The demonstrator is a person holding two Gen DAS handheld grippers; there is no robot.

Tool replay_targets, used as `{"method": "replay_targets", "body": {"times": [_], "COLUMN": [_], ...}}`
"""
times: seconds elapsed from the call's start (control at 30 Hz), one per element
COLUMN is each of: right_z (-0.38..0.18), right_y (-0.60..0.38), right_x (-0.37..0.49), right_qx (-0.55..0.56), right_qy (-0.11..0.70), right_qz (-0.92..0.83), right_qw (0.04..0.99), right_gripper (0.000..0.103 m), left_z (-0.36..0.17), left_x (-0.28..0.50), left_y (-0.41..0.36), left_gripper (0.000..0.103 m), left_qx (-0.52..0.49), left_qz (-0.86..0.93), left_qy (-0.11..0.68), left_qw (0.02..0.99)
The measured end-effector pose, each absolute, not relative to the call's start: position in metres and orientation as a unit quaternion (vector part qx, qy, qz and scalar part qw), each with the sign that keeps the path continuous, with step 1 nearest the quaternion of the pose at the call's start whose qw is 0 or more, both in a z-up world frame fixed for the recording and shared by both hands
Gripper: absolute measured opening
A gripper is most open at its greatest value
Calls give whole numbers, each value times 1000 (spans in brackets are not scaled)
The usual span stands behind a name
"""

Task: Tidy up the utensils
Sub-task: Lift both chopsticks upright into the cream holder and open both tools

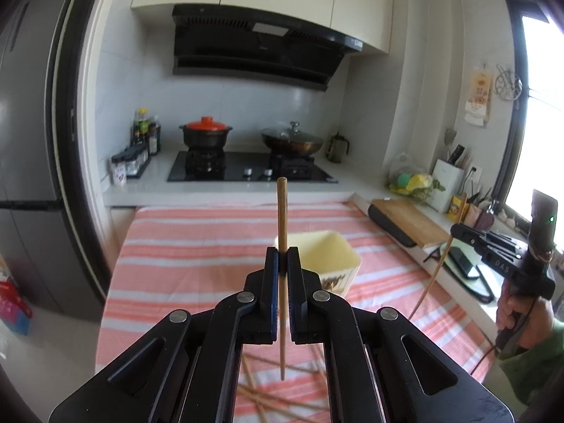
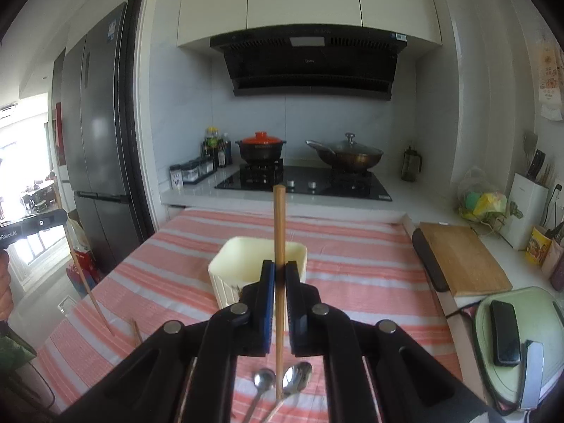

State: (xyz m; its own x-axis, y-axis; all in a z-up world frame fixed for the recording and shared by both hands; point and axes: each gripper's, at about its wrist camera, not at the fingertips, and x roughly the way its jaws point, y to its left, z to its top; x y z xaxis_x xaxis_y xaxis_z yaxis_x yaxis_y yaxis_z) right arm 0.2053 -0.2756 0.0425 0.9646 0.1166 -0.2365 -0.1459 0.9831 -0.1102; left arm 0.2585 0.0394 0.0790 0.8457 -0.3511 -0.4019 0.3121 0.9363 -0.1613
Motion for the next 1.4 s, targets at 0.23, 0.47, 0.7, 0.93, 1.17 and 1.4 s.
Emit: {"method": "replay_targets", "body": {"times": [0.23, 0.47, 0.7, 0.93, 1.17, 1.4], "right_z": [106, 97, 24, -1, 40, 24], "right_y": [-254, -252, -262, -255, -267, -285], "right_x": [281, 388, 469, 483, 412, 270], "right_qx": [-35, -12, 7, -9, 1, -70], "right_qy": [71, 115, 265, 308, 266, 220], "right_qz": [93, 88, 85, 78, 84, 61], "right_qw": [993, 989, 960, 948, 960, 971], "right_gripper": [6, 6, 6, 14, 37, 55], "left_z": [148, 100, 3, -26, 20, -11], "left_x": [350, 458, 514, 519, 429, 277], "left_y": [-7, -59, -83, -84, -35, 20], "left_gripper": [3, 3, 2, 24, 87, 100], "left_qx": [-61, -59, -62, -61, -39, 52], "left_qz": [-191, -178, -176, -150, -137, -107], "left_qy": [162, 243, 372, 413, 340, 302], "left_qw": [966, 952, 909, 896, 930, 946]}}
